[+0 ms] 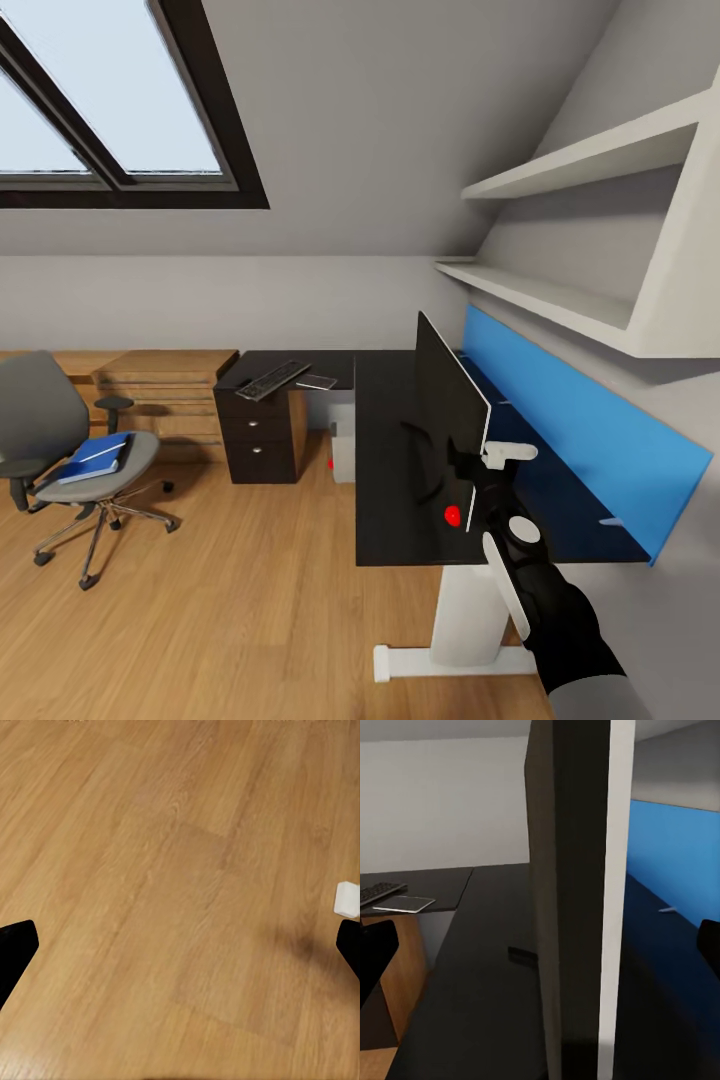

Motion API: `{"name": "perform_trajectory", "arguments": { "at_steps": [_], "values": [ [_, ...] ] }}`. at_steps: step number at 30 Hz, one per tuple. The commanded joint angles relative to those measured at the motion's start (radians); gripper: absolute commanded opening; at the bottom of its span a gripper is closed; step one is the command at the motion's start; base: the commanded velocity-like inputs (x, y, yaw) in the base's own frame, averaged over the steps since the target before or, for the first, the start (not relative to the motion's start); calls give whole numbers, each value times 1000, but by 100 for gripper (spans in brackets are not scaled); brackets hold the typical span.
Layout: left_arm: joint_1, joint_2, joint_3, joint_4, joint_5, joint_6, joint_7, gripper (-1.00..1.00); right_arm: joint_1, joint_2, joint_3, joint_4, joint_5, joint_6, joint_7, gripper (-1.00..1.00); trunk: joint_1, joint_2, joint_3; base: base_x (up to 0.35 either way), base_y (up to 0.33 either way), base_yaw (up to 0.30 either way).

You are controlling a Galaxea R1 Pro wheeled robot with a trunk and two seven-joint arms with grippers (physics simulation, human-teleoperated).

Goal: In the bedroom, organize the workspace by keeping the computer under the desk, ensuring the monitor is on the desk, placing the keyboard on the desk next to the monitor, placing the mouse on the desk next to the keyboard, moving the folder from the swivel chair onto the desk next to the mouse, stacking the notebook on top of the folder with the pen on top of the notebook, and positioning the swivel chair next to the desk.

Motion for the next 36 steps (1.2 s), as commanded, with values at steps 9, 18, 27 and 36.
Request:
{"name": "perform_trajectory", "arguments": {
  "at_steps": [9,18,27,36],
  "values": [
    [-1,0,8,1,4,-3,-11,100,-1,0,2,0,-3,6,-6,100,0,-1,-2,62,-1,0],
    [-1,0,8,1,4,-3,-12,100,-1,0,2,0,-3,6,-6,100,0,-1,-2,134,0,0],
    [-1,0,8,1,4,-3,-12,100,-1,0,2,0,-3,6,-6,100,0,-1,-2,13,0,0],
    [-1,0,8,1,4,-4,-12,100,-1,0,2,0,-3,6,-5,100,0,-1,-2,21,0,0]
  ]
}}
